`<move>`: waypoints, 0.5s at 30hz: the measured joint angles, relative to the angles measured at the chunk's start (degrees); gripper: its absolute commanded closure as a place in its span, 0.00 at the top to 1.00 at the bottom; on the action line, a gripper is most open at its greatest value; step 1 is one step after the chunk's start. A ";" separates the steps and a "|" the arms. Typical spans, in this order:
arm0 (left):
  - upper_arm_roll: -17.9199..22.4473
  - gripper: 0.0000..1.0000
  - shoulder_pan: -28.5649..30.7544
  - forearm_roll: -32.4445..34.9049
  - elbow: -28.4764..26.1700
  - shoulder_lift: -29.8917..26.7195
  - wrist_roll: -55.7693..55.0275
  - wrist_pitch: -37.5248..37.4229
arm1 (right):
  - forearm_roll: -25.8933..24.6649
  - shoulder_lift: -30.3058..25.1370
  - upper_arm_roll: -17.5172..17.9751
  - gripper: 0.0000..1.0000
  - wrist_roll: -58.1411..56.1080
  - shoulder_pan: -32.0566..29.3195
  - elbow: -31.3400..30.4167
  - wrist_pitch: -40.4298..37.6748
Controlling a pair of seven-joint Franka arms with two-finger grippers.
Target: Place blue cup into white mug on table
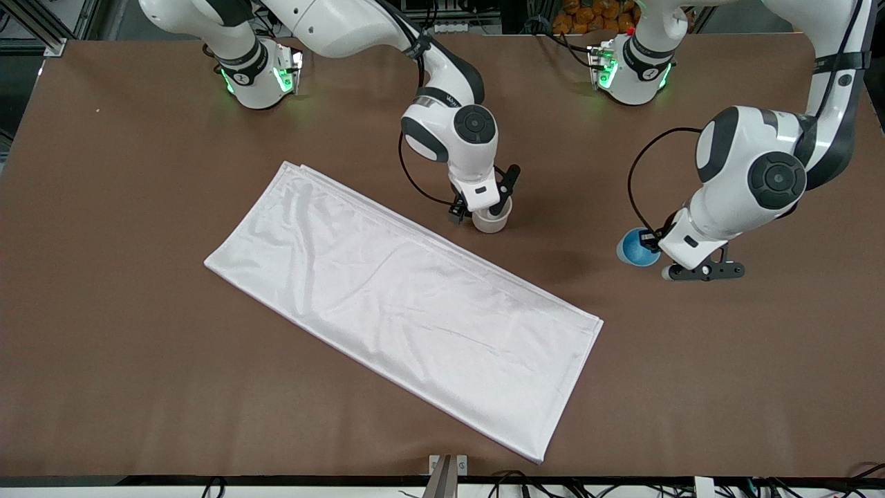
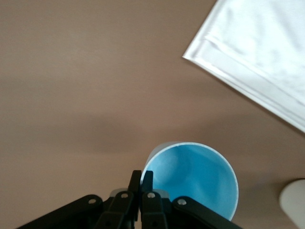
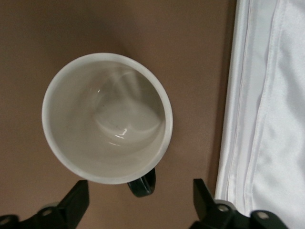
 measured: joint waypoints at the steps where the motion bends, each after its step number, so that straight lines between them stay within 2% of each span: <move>1: -0.35 0.00 -0.01 -0.26 0.00 -0.10 -0.50 0.00 | 0.00 -0.25 0.01 1.00 0.00 0.00 0.08 -0.55; 15: -3.85 0.00 -0.18 -0.94 0.00 -0.88 -6.94 -0.30 | 0.00 -7.79 -0.20 1.00 -0.84 -2.01 0.77 -11.39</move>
